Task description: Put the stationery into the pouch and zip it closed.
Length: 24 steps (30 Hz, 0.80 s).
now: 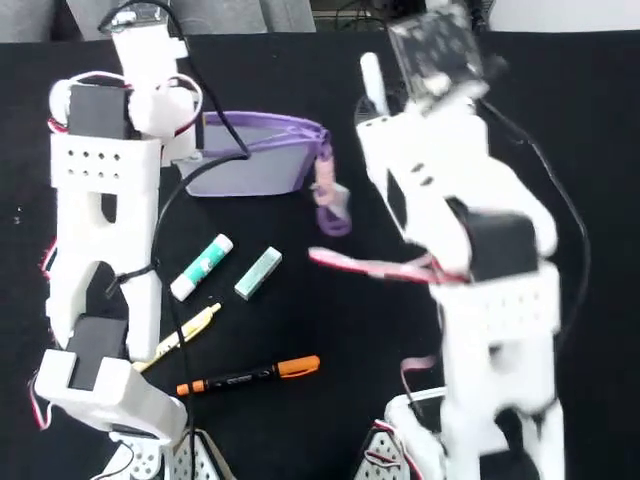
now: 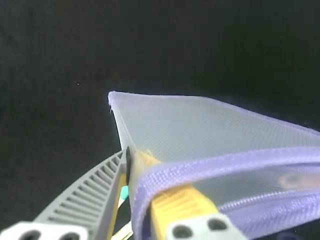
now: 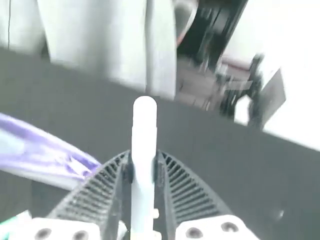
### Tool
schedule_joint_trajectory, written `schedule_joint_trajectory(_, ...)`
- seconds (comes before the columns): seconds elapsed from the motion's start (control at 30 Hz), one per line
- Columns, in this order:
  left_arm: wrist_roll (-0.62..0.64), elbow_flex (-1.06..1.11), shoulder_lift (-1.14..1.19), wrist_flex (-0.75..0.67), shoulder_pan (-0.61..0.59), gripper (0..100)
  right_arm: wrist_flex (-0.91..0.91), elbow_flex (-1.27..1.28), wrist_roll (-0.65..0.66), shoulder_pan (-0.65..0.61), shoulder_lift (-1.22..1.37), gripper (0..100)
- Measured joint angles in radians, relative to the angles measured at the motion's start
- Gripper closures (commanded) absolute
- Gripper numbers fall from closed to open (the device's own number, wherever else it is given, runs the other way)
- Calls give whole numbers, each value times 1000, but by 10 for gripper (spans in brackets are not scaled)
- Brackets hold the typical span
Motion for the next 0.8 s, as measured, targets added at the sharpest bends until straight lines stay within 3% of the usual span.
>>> schedule_joint_trajectory(0.2, 5, 37, -3, 0, 75, 971, -183, 153, 0, -5, -190, 988)
schedule_joint_trajectory(0.5, 3, 189, -17, -170, 178, 971, -364, 193, -3, -107, -319, 988)
schedule_joint_trajectory(0.8, 5, 209, -18, -187, 195, 971, -577, 347, -178, -110, -404, 988)
